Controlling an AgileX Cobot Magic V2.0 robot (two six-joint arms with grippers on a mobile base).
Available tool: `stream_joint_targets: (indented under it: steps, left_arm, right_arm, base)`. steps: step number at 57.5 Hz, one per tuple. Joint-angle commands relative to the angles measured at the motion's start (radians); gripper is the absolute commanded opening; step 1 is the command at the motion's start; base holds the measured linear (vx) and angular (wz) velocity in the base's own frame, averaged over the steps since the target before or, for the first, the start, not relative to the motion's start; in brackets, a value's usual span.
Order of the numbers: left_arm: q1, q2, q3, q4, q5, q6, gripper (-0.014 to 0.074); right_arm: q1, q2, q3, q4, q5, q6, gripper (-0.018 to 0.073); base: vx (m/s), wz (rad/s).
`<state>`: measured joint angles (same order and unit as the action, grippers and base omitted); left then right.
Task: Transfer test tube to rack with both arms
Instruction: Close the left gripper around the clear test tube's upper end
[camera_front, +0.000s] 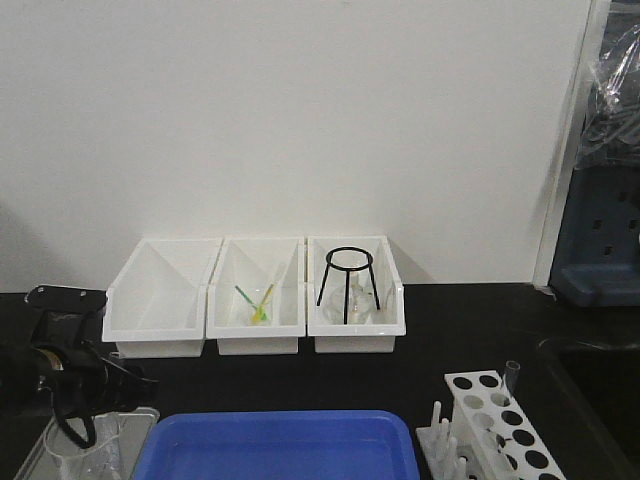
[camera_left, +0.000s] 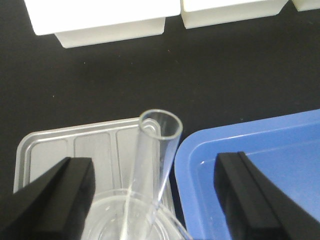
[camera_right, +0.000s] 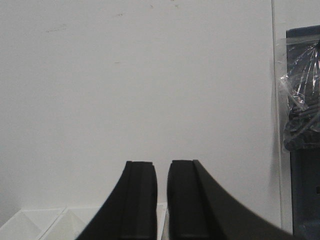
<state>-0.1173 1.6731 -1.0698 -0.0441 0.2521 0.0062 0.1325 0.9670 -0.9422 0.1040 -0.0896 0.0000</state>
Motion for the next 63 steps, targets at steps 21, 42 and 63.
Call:
stream_joint_targets:
  steps: [21,42,63]
  left_arm:
    - [-0.009,-0.03,-0.033,-0.002,-0.133,0.0,0.0335]
    - [-0.009,0.03,-0.033,-0.005,-0.098,-0.001,0.0267]
    - [-0.009,0.029,-0.033,-0.002,-0.099,0.0,0.0031]
  right_arm:
    - [-0.001,-0.008,-0.036,-0.013,-0.078,-0.007,0.033]
    - [-0.001,-0.008,-0.036,-0.013,-0.081,-0.007,0.0394]
    - [-0.001,-0.008,-0.036,-0.013,-0.081,-0.007,0.0394]
  base:
    - [0.0,0.0]
    - [0.0,0.0]
    - [0.0,0.0]
